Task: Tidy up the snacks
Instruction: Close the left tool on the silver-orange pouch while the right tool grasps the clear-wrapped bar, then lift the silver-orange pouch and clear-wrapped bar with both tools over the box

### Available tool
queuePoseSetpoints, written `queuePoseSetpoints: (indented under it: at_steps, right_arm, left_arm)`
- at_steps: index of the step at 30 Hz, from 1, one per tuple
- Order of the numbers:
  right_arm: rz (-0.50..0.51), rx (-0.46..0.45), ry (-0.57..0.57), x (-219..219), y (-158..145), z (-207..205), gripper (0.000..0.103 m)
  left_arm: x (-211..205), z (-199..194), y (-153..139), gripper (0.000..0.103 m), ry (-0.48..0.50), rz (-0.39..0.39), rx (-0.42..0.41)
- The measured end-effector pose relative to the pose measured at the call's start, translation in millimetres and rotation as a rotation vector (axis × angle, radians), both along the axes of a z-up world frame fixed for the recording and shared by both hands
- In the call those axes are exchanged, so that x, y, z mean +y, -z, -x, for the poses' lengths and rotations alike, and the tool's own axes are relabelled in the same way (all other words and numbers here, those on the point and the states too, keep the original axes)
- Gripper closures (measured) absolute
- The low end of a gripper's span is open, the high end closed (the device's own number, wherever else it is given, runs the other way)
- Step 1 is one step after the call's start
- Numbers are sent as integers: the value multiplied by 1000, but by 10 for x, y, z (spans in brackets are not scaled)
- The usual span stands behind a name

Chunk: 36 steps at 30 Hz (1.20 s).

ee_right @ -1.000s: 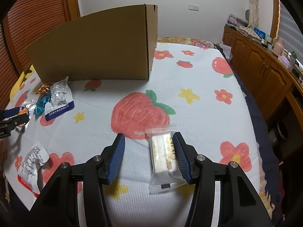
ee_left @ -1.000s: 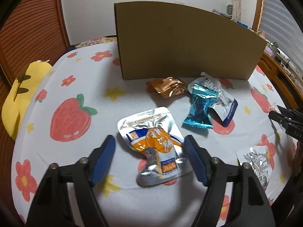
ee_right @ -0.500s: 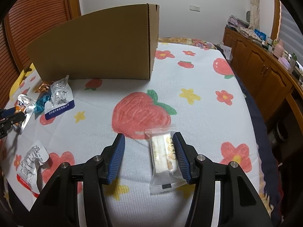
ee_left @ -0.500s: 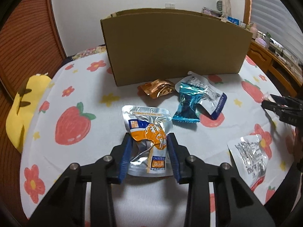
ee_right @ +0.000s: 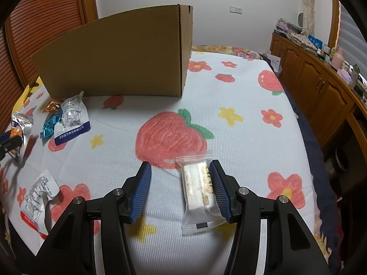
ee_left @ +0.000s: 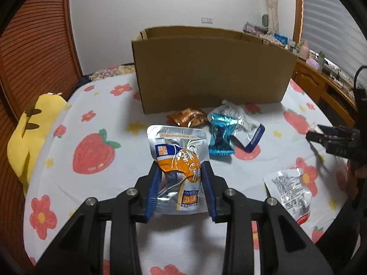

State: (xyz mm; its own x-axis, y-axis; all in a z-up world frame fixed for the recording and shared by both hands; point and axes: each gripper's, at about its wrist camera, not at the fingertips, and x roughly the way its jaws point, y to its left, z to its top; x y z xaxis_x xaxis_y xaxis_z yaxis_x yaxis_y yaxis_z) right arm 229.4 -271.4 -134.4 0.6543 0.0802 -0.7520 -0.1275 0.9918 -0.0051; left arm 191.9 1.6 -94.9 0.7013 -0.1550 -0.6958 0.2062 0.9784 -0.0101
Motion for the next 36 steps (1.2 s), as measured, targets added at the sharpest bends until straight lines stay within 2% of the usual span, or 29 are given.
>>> queuePoseSetpoints:
  at_steps: [2,7,9,12,18,28,36]
  right_arm:
    - [-8,0,-1,-5,0,-2,50]
    - [6,-3,21,-18,-8,-10,62]
    - [-2,-4,48,-68,-16,-11,78]
    - [-26,1,57,-142,-35,-13,84]
    - [-66,8,51,-252,-113,70,84]
    - [-54,-107,3,-153,-726,493,84]
    - [-47,-167,-45,37,-1043,694,84]
  left_arm:
    - [10,27,-64,70,-1,14,-13]
    - [-29,135,-256,70,10,19,-58]
    - [-42,189,-336,70,20,27,-74]
    - [-33,281,-448,70,31,40,-97]
    - [33,423,-598,70,24,67,-113]
    - [61,568,-924,70,33,87,-164]
    - [-37,626,-1213,70,52,85,-217]
